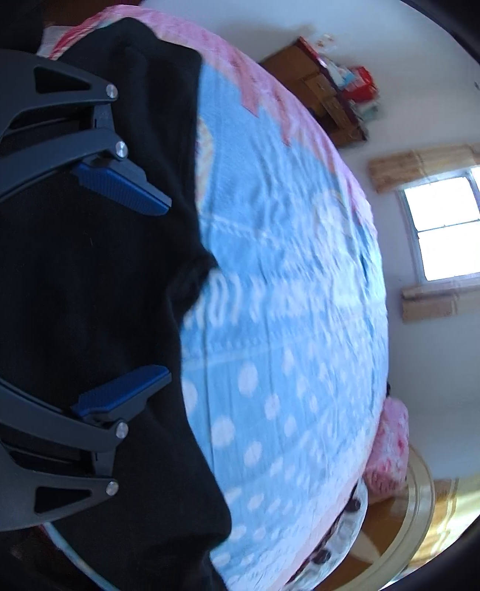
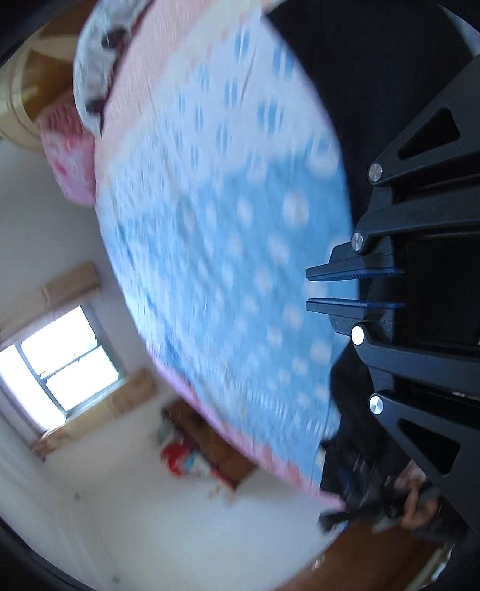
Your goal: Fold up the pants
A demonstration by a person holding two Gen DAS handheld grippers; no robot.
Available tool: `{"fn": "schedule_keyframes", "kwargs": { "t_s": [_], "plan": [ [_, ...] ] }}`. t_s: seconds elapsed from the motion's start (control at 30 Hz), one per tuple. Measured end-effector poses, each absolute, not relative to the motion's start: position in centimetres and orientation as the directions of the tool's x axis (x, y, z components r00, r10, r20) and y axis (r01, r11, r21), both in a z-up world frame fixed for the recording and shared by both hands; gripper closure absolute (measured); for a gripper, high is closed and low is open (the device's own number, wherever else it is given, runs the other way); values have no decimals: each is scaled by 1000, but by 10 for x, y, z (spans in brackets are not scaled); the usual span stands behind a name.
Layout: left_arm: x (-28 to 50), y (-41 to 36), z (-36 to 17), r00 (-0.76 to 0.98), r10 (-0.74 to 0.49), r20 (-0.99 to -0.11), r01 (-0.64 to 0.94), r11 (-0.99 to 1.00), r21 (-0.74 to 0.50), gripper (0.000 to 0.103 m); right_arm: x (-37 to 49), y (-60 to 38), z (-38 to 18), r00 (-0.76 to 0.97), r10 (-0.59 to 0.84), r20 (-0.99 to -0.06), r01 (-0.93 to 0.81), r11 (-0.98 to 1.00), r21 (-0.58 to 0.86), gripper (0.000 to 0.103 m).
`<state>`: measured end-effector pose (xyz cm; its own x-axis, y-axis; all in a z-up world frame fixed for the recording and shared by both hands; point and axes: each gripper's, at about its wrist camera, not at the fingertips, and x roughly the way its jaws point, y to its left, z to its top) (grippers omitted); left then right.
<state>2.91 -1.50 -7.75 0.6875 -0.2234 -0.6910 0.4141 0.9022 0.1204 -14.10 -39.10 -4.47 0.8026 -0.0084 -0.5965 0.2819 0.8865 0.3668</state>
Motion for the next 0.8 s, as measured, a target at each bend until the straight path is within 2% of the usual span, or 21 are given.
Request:
{"fn": "schedule_keyframes", "kwargs": {
  "t_s": [0.13,0.17,0.23,0.3,0.43,0.5,0.53,0.57,0.63,0.8],
  "plan": [
    [10,-53,-70,663,-305,-683,524,841,133,17,-186,-413,-79,688,-151,-710,470,838,278,94],
    [6,-64,-71,644,-323,-693,548,827,124,17,-205,-417,-82,739,-119,-663,436,835,336,94],
    [0,-82,-76,596,-351,-722,588,803,95,17,-233,-424,-77,755,-178,-631,475,812,339,97],
    [-7,-94,-82,561,-372,-740,617,784,73,17,-251,-432,-71,767,-216,-604,510,776,371,95],
    [-18,-114,-106,515,-342,-786,643,761,90,17,-259,-427,-52,715,-382,-585,603,761,239,93],
    [-26,-120,-109,537,-335,-774,643,757,118,17,-254,-420,-38,773,-346,-531,527,817,234,92],
    [-30,-123,-109,559,-336,-758,645,751,143,17,-244,-415,-32,794,-308,-523,477,850,224,84],
    [-32,-123,-108,568,-336,-751,648,745,157,17,-234,-410,-29,796,-288,-532,450,870,202,60],
    [-35,-124,-110,585,-331,-741,647,741,181,17,-203,-402,-32,772,-258,-581,403,905,133,34],
    [-35,-122,-109,586,-329,-741,643,745,177,14,-143,-391,-62,632,-345,-695,394,914,-95,34]
  ]
}}
